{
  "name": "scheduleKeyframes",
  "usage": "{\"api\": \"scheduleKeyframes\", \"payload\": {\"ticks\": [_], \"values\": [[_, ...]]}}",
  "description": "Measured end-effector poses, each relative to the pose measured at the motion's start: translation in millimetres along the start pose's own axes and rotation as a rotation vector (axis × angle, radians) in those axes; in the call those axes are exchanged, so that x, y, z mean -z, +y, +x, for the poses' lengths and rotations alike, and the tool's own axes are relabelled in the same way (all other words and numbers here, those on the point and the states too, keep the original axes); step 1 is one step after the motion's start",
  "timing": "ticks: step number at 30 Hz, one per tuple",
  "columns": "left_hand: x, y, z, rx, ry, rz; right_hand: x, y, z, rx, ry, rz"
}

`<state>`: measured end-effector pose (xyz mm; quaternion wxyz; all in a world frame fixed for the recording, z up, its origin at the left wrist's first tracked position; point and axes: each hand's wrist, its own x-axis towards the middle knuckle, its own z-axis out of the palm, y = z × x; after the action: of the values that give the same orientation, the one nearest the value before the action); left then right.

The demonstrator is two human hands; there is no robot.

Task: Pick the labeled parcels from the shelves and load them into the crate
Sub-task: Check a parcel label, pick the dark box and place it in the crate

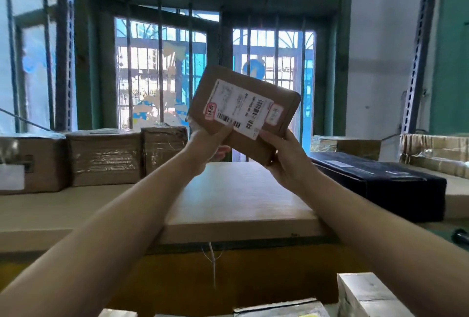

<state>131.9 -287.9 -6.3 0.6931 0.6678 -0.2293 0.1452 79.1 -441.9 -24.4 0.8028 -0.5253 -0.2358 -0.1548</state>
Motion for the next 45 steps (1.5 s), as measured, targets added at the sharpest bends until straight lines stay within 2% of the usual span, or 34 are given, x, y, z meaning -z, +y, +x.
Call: {"api": "scheduleKeyframes", "payload": {"ticks": [2,4,7,8,12,16,19,22,23,25,28,30,33,35,37,39,41,43,45], "values": [[0.5,5.8,-2.8,-0.095,0.021,-0.113,-2.3,-1.0,0.1,-0.014,0.01,0.009],[0.8,10.2,-6.3,-0.187,0.052,-0.176,-6.0,-3.9,-0.5,0.014,0.1,-0.049],[2.1,20.0,-10.3,-0.303,0.116,-0.187,-9.9,-13.9,0.5,0.193,0.348,-0.231],[4.3,23.6,-10.7,-0.325,0.131,-0.201,-12.9,-17.0,0.5,0.259,0.375,-0.28],[20.0,34.7,-13.4,-0.328,0.167,-0.229,-28.3,-23.1,0.7,0.386,0.309,-0.452],[45.6,42.6,-22.2,-0.326,0.159,-0.186,-38.3,-26.5,-2.3,0.433,0.248,-0.479],[63.7,54.9,-28.3,-0.311,0.2,-0.127,-47.3,-39.0,-6.6,0.408,0.302,-0.504],[75.0,73.0,-38.5,-0.379,0.3,0.02,-48.8,-68.9,-15.9,0.34,0.332,-0.502],[76.0,79.1,-43.1,-0.409,0.279,0.097,-46.8,-82.1,-21.0,0.352,0.305,-0.592],[68.3,92.0,-56.4,-0.414,0.079,0.242,-40.7,-109.8,-34.8,0.423,0.186,-0.846],[35.0,106.7,-83.8,-0.318,-0.33,0.466,-30.6,-156.4,-59.4,0.473,0.043,-1.091],[5.3,114.9,-97.8,-0.355,-0.441,0.506,-20.1,-190.2,-77.7,0.482,0.025,-1.2],[-43.9,129.9,-115.9,-0.424,-0.491,0.404,2.7,-236.9,-107.9,0.511,0.101,-1.258],[-81.7,137.1,-130.6,-0.476,-0.47,0.309,22.7,-259.3,-133.1,0.619,0.246,-1.375],[-126.0,131.8,-146.6,-0.477,-0.417,0.1,53.5,-264.3,-163.9,0.724,0.4,-1.46],[-178.5,112.1,-171.2,-0.431,-0.377,-0.04,89.6,-248.7,-204.8,0.579,0.445,-1.276],[-231.3,83.0,-199.8,-0.36,-0.412,0.003,128.4,-222.5,-249.9,0.412,0.427,-1.043],[-282.4,46.3,-225.9,-0.229,-0.502,0.143,180.1,-203.6,-299.5,0.38,0.514,-0.999],[-322.6,6.4,-250.7,-0.242,-0.518,0.402,232.7,-186.6,-352.0,0.263,0.638,-0.958]]}}
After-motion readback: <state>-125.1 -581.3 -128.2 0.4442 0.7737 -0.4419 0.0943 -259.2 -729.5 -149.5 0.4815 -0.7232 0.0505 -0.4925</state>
